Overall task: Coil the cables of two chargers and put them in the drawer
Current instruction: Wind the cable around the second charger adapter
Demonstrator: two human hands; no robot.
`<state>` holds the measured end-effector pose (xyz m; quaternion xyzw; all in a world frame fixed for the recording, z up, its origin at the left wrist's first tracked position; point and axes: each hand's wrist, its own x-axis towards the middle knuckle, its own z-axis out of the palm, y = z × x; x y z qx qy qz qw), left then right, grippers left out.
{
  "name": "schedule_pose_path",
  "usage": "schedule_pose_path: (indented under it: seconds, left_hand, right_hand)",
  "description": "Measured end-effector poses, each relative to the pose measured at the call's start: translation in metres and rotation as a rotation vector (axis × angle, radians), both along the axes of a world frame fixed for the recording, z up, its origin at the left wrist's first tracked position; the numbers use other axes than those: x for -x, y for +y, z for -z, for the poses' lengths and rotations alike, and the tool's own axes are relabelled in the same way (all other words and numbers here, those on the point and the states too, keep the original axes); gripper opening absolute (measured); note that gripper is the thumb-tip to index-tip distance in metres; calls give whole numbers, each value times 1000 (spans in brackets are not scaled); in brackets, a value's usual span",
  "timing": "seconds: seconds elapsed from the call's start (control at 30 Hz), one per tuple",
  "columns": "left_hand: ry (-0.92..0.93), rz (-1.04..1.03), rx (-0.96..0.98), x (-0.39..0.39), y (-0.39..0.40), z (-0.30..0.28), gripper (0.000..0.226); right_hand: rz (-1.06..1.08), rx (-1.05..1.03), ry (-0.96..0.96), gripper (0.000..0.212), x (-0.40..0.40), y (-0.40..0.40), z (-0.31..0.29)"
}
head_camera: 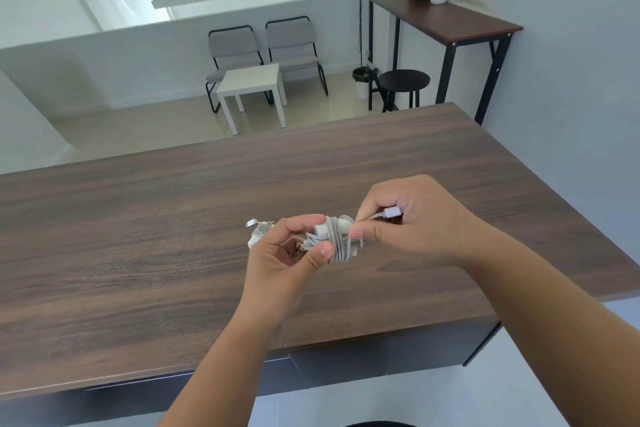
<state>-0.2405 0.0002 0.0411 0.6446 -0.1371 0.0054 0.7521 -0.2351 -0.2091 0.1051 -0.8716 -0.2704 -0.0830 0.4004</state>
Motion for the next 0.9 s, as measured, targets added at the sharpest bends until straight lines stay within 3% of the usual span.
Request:
schedule_pose_path:
  seconds: [0.07, 0.13, 0.23, 0.33, 0.43, 0.63, 0.77, 0.9]
  left_hand:
    - [-9, -2, -29, 3, 0, 1, 30]
    - [-19, -37, -83, 5, -2, 2, 41]
    - [-159, -81, -233, 6, 0, 3, 60]
    - [-362, -170, -364, 8, 3, 0, 56]
    - [-462, -269, -345, 8, 1, -3, 47]
    - [-430, -252, -188, 12, -10, -3, 47]
    - [-392, -274, -186, 13, -12, -6, 53]
    - [-510, -287, -267, 15, -14, -10, 50]
  right_hand:
    - [-34, -275, 191, 15, 2, 2, 5]
    - [-62, -429, 260, 18, 3, 7, 12]
    - [-34, -572, 193, 20, 4, 16, 23]
    - [6, -669, 121, 14, 11, 23, 29]
    - [75, -770, 145, 11, 21, 28, 30]
    - [126, -753, 79, 18, 34, 35, 27]
    - [278, -504, -55, 24, 44, 36, 23]
    - [395, -305, -206, 18, 51, 40, 20]
